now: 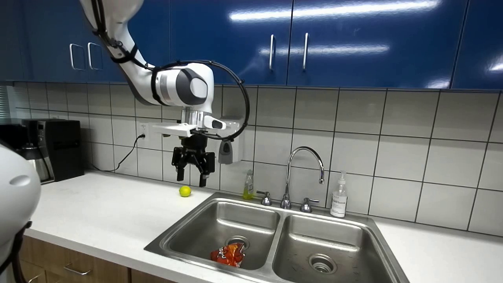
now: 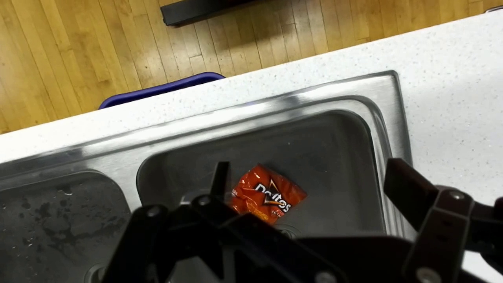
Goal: Pick up the bag of chips in the sink and place it on the counter to the left of the sink
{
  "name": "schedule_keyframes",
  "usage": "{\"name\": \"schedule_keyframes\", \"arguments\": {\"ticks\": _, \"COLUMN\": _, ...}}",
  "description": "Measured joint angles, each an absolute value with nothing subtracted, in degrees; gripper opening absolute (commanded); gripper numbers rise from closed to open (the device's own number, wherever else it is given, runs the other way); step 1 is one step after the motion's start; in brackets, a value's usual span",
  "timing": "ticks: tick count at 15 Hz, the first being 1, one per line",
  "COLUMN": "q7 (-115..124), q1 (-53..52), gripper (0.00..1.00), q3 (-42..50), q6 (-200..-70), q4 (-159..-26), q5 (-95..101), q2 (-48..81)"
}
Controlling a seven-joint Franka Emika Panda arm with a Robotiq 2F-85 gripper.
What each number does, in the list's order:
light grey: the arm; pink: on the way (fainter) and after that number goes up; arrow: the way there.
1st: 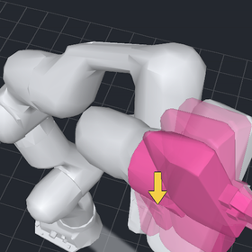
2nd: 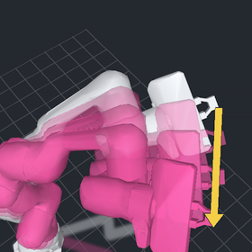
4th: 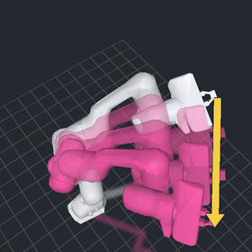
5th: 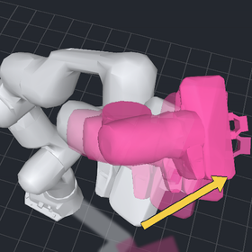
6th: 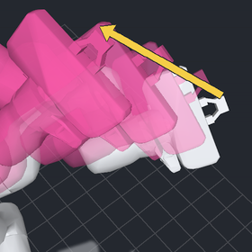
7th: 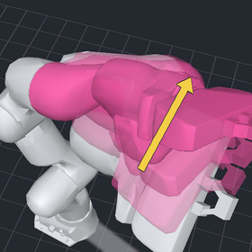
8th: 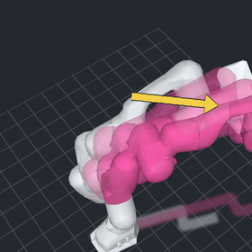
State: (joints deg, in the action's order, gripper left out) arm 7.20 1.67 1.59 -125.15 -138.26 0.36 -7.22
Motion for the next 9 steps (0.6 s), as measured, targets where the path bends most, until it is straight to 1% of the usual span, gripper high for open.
{"name": "schedule_keyframes", "arguments": {"ticks": 9, "q7": 9.2, "q1": 1.7, "gripper": 1.00, "q3": 2.1, "q6": -135.1, "q4": -139.7, "q5": 0.4, "q2": 1.6}}
